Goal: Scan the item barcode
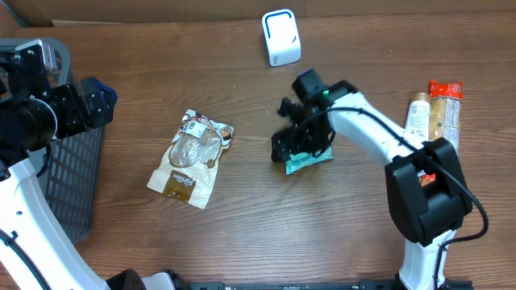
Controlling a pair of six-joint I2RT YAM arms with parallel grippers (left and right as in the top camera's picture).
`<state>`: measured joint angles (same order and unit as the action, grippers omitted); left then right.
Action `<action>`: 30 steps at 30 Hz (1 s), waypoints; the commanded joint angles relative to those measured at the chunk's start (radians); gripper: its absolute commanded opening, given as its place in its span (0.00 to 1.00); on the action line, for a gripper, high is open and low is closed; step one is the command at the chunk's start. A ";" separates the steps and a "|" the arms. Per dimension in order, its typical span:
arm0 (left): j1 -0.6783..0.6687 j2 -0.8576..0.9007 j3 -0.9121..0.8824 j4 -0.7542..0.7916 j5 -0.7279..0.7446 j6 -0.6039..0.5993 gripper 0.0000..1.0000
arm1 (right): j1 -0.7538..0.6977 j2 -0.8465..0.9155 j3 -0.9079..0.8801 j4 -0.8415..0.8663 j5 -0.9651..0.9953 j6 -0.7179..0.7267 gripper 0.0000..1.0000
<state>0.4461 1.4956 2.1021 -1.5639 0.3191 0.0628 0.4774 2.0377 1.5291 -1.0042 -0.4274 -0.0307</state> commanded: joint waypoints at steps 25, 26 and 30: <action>0.002 0.003 0.001 0.001 0.011 0.020 1.00 | -0.073 0.016 0.039 -0.076 0.344 0.380 0.96; 0.002 0.003 0.001 0.001 0.011 0.020 1.00 | -0.088 0.016 0.037 -0.086 0.303 0.345 0.95; 0.002 0.003 0.001 0.001 0.011 0.020 1.00 | -0.131 0.016 0.019 -0.138 0.115 0.175 0.93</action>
<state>0.4461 1.4956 2.1021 -1.5639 0.3191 0.0628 0.3614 2.0388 1.5501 -1.1255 -0.1287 0.2962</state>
